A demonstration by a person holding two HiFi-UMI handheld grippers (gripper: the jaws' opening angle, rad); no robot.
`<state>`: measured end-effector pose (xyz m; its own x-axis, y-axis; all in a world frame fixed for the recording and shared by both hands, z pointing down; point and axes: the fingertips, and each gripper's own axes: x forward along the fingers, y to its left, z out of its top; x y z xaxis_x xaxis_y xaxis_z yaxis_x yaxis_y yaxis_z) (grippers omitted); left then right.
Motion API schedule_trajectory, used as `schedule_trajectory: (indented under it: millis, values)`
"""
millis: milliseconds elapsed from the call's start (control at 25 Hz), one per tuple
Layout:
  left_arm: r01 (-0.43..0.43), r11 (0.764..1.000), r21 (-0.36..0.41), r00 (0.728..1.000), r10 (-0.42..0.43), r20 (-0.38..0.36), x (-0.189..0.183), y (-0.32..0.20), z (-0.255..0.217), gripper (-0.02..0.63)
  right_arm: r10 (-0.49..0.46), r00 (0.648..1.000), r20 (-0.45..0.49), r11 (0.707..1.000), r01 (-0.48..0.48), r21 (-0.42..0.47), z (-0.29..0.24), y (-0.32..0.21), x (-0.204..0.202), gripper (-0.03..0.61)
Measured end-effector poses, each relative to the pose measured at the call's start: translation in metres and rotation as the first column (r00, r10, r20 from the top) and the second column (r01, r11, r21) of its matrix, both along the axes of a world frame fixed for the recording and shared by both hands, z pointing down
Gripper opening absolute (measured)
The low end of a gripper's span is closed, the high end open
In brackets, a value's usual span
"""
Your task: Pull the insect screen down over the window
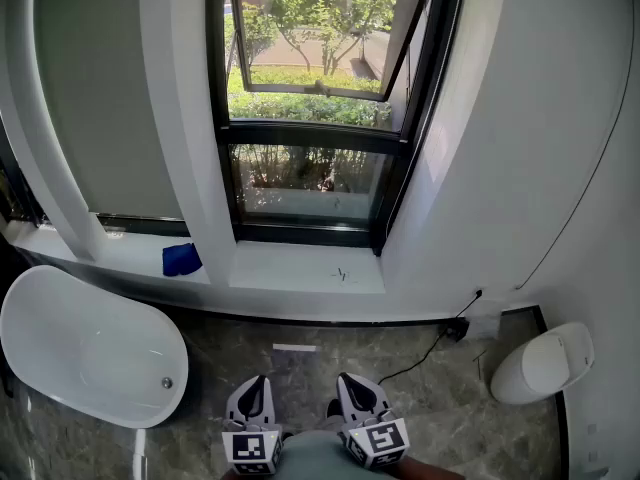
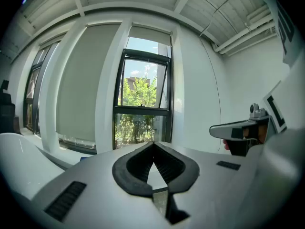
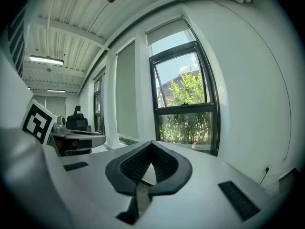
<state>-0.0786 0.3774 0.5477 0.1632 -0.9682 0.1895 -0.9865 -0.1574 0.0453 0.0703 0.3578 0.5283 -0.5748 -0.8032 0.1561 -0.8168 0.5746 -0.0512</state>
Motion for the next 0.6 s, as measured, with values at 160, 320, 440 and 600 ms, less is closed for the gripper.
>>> schedule_trajectory:
  millis: [160, 320, 440, 600]
  values:
    - [-0.002, 1.000, 0.005, 1.000, 0.002, 0.000, 0.0008, -0.0029, -0.0015, 0.012, -0.001, 1.000, -0.001, 1.000, 0.001, 0.006, -0.0013, -0.0029, 0.0002, -0.004]
    - [-0.001, 1.000, 0.003, 1.000, 0.001, 0.003, 0.0007, -0.0037, 0.0008, 0.012, -0.006, 1.000, 0.001, 1.000, 0.006, 0.004, -0.0017, -0.0034, -0.0004, -0.003]
    - [-0.001, 1.000, 0.012, 1.000, 0.001, -0.002, 0.0012, -0.0057, -0.0038, 0.012, -0.030, 1.000, 0.004, 1.000, 0.030, 0.003, -0.0027, -0.0036, -0.0044, -0.003]
    - [0.008, 1.000, 0.005, 1.000, -0.007, -0.007, -0.0002, -0.0052, -0.0005, 0.012, -0.045, 0.999, 0.011, 0.999, 0.045, 0.001, -0.0020, -0.0045, -0.0070, -0.003]
